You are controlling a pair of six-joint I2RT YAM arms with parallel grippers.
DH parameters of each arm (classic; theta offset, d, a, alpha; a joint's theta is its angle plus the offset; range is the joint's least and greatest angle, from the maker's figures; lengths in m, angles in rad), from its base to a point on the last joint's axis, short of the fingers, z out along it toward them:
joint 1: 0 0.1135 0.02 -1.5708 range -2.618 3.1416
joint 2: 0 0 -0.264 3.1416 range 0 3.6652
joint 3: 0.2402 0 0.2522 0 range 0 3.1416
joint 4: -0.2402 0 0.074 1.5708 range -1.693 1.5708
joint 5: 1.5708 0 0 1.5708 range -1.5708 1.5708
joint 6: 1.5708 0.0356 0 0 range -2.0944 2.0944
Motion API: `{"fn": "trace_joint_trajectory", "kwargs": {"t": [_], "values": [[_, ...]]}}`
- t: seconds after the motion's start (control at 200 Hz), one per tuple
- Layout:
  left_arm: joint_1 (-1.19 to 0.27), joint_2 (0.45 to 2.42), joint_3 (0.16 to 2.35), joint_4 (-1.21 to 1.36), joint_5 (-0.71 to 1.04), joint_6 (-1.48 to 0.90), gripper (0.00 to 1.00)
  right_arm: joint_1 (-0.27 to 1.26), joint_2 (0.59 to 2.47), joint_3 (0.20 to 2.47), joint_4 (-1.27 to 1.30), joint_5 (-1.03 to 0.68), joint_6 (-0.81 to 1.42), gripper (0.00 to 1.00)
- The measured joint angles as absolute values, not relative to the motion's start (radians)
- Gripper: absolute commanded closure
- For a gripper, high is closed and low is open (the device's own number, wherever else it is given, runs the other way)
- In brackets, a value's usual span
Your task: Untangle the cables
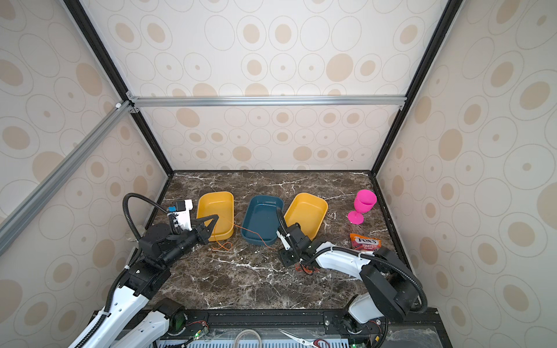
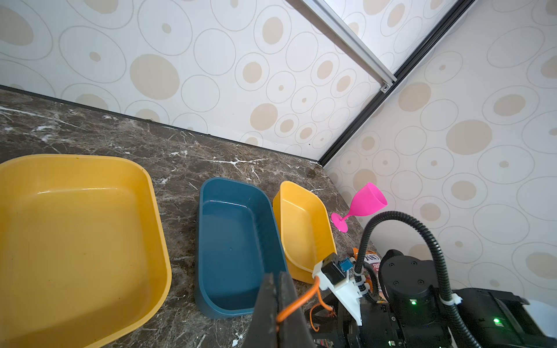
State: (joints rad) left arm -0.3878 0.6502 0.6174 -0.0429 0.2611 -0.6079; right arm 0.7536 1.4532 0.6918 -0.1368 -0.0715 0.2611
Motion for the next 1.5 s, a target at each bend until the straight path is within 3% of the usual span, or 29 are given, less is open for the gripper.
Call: {"fn": "trace_joint_trajectory", "kwargs": {"t": [0.14, 0.435, 0.585, 0.66, 0.83, 0.91, 1.256, 1.496], "values": [[-0.388, 0.650, 0.606, -0.039, 0.273, -0.608, 1.00, 0.754, 1.431, 0.683, -0.121, -0.087, 0.276, 0.92], [-0.388, 0.661, 0.408, 0.020, 0.324, -0.649, 1.00, 0.754, 1.320, 0.690, -0.126, -0.182, 0.318, 0.95], [-0.388, 0.686, 0.290, 0.071, 0.340, -0.691, 0.94, 0.754, 1.339, 0.710, -0.118, -0.228, 0.348, 0.95], [-0.388, 0.701, 0.250, 0.092, 0.337, -0.706, 0.86, 0.754, 1.380, 0.729, -0.112, -0.252, 0.365, 0.95], [-0.390, 0.733, 0.186, 0.143, 0.338, -0.744, 0.49, 0.754, 1.468, 0.760, -0.109, -0.290, 0.404, 0.95], [-0.391, 0.730, 0.184, 0.144, 0.334, -0.753, 0.42, 0.754, 1.487, 0.773, -0.113, -0.297, 0.414, 0.95], [-0.424, 0.748, 0.200, 0.231, 0.405, -0.756, 0.38, 0.765, 1.530, 0.857, -0.173, -0.297, 0.412, 0.95], [-0.591, 0.880, 0.249, 0.406, 0.491, -0.756, 0.40, 0.785, 1.567, 0.888, -0.195, -0.306, 0.403, 0.95]]}}
